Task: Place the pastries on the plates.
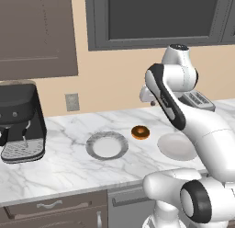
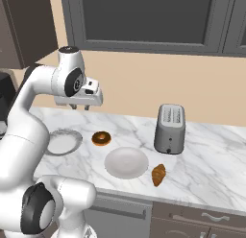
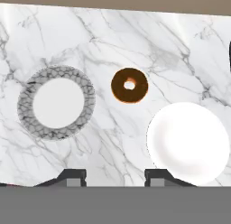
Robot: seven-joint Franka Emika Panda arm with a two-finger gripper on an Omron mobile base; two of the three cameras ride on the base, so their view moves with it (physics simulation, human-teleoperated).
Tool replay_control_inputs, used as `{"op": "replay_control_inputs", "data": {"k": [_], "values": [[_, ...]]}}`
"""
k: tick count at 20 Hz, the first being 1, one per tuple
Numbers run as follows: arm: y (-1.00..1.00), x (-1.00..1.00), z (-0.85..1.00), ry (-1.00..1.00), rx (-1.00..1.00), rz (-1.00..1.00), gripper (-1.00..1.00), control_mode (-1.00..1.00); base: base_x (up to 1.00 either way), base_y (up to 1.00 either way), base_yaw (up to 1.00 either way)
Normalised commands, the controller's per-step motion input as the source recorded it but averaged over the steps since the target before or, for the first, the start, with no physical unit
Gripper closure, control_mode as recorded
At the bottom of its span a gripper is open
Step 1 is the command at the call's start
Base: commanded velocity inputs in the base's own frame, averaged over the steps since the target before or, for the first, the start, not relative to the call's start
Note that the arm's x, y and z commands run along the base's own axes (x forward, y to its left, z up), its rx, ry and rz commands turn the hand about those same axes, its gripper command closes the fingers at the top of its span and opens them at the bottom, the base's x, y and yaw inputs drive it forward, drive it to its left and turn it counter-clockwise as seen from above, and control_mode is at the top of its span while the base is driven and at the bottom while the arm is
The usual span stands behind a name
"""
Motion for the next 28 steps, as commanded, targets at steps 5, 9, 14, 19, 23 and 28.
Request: {"op": "replay_control_inputs", "data": {"k": [5, 9, 14, 19, 23, 28], "values": [[0.00, 0.00, -0.24, 0.00, 0.00, 0.00, -1.00, -1.00, 0.00, 0.00, 0.00], [0.11, 0.00, -0.44, 0.03, 0.00, 0.00, -1.00, -1.00, 0.00, 0.00, 0.00], [0.16, 0.01, -0.40, 0.03, -0.02, 0.00, -1.00, -1.00, 0.00, 0.00, 0.00], [0.14, 0.09, -0.35, 0.02, -0.04, 0.00, -1.00, -1.00, 0.00, 0.00, 0.00], [0.05, 0.14, -0.26, 0.10, -0.03, 0.00, -1.00, -1.00, 0.00, 0.00, 0.00], [0.00, 0.23, -0.17, 0.16, 0.00, 0.00, -1.00, -1.00, 0.00, 0.00, 0.00]]}}
